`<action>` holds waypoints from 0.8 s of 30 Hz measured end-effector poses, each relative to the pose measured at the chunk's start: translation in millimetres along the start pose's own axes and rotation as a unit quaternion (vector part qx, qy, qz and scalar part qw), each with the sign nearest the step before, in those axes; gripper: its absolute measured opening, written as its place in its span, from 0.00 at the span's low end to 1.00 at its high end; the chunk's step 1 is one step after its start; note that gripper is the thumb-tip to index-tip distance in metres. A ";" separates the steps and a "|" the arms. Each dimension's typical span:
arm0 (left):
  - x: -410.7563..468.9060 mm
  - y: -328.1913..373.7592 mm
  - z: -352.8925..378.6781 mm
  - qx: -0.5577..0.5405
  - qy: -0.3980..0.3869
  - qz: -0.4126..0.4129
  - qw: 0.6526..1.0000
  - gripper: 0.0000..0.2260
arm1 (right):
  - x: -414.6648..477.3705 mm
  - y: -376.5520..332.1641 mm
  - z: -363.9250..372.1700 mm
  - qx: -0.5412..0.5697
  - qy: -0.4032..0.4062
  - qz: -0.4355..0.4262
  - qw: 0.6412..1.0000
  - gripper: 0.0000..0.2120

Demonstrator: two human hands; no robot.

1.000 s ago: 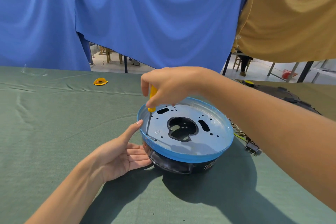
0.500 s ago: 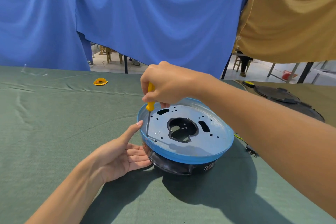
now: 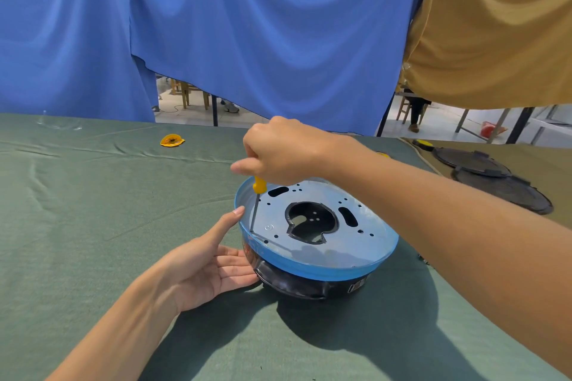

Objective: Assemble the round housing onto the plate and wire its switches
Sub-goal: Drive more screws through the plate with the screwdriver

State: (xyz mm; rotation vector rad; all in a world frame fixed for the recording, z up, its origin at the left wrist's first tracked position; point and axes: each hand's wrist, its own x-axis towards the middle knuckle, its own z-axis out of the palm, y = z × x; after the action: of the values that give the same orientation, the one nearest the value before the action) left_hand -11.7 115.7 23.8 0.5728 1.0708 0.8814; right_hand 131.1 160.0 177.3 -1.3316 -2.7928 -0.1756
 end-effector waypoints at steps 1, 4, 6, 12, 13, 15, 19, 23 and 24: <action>0.3 -0.1 -0.2 0.000 -0.001 0.001 1.000 0.41 | -1.6 0.0 -4.9 -0.003 -0.033 0.000 0.999 0.17; 1.0 -0.1 -1.3 0.000 0.001 0.000 1.000 0.41 | -4.8 1.6 -17.5 0.030 -0.093 -0.020 0.995 0.13; 1.0 0.2 -1.3 -0.002 0.002 -0.002 1.000 0.41 | -5.5 0.5 -17.5 0.017 -0.062 -0.036 0.997 0.05; 1.0 -0.2 -1.4 0.005 0.014 0.004 1.000 0.41 | 0.5 -1.7 -4.6 -0.005 -0.005 -0.033 0.999 0.21; 0.8 -0.3 -1.3 0.004 0.014 0.004 1.000 0.41 | 0.6 -2.0 -5.7 -0.012 -0.026 -0.027 0.999 0.21; 0.6 -0.2 -1.6 0.002 0.007 0.002 1.000 0.42 | -1.4 -2.5 -10.5 -0.020 -0.085 -0.024 0.996 0.19; 0.8 0.0 -0.9 0.000 0.006 0.002 1.000 0.42 | -3.7 -6.2 -14.4 -0.009 -0.103 -0.039 0.994 0.07; 1.5 -0.5 -0.3 0.006 0.021 0.008 1.000 0.40 | 5.3 -14.8 -11.0 0.046 -0.099 0.018 0.994 0.08; 1.8 -0.7 -0.5 0.007 0.023 0.008 1.000 0.41 | 8.1 -15.4 -10.7 0.075 -0.110 0.056 0.990 0.09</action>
State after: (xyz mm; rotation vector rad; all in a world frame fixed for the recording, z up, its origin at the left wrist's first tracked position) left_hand -11.5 116.9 22.2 0.5751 1.1158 0.9057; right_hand 113.9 155.4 187.3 -1.5507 -2.8230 0.1917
